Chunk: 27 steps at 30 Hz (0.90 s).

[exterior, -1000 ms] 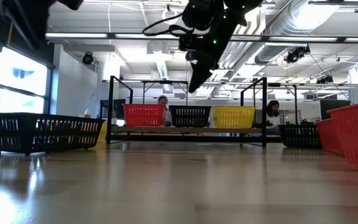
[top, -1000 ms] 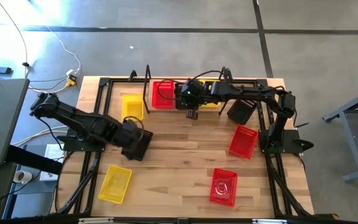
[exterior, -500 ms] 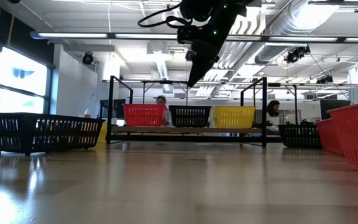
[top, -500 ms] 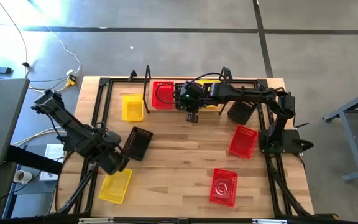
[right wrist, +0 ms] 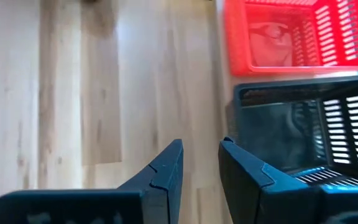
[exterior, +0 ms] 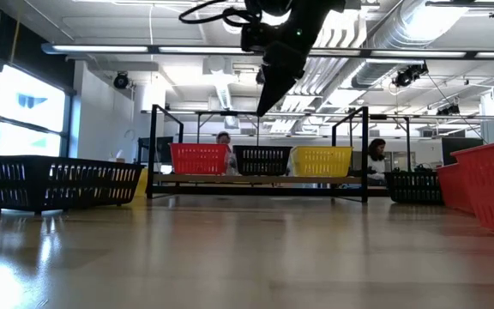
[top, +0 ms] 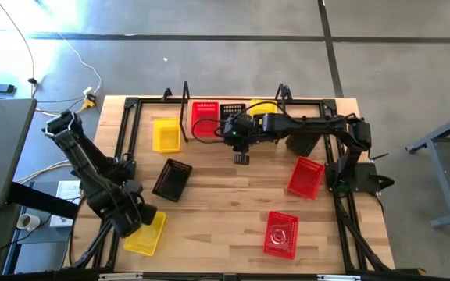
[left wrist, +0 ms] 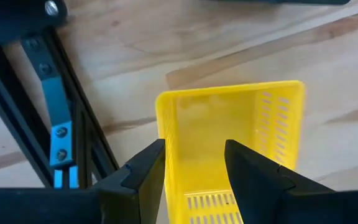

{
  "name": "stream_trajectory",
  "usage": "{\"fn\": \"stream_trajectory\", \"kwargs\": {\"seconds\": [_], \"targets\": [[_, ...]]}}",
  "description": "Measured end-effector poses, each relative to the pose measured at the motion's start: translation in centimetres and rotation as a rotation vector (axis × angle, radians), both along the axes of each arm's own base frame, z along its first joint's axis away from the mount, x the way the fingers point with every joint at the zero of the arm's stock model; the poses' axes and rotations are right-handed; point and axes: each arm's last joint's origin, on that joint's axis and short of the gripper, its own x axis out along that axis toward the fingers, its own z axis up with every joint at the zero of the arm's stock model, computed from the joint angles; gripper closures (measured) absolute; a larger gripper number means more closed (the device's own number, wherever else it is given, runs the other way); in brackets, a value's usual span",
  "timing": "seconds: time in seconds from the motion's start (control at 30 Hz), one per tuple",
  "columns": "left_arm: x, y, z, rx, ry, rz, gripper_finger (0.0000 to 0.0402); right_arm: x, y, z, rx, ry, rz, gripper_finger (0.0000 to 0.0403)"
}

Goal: Stack baskets on shelf by color
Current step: Stack the bottom yellow bin on the yellow bin on the shelf

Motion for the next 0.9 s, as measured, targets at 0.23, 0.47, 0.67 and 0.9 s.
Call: {"fn": "stream_trajectory", "kwargs": {"seconds": [0.23, 0.47, 0.67, 0.9], "targets": [[-0.5, -0.5, -1.9, 0.028, 0.062, 0.011, 0.0245, 0.2, 1.8, 0.0, 0.041, -0.015, -0.026, 0.0313], [0.0, -1.4, -3.6, 0.071, 0.151, -0.001, 0.0245, 0.3, 3.6, -0.1, 0.087, -0.025, -0.058, 0.0313], [0.6, -2.2, -5.3, 0.090, 0.209, -0.006, 0.0245, 0.0, 6.0, -0.2, 0.122, 0.002, -0.061, 0.0313], [1.2, -3.0, -6.8, 0.097, 0.227, -0.016, 0.0246, -0.5, 9.2, -0.4, 0.153, 0.028, -0.056, 0.0313]]}}
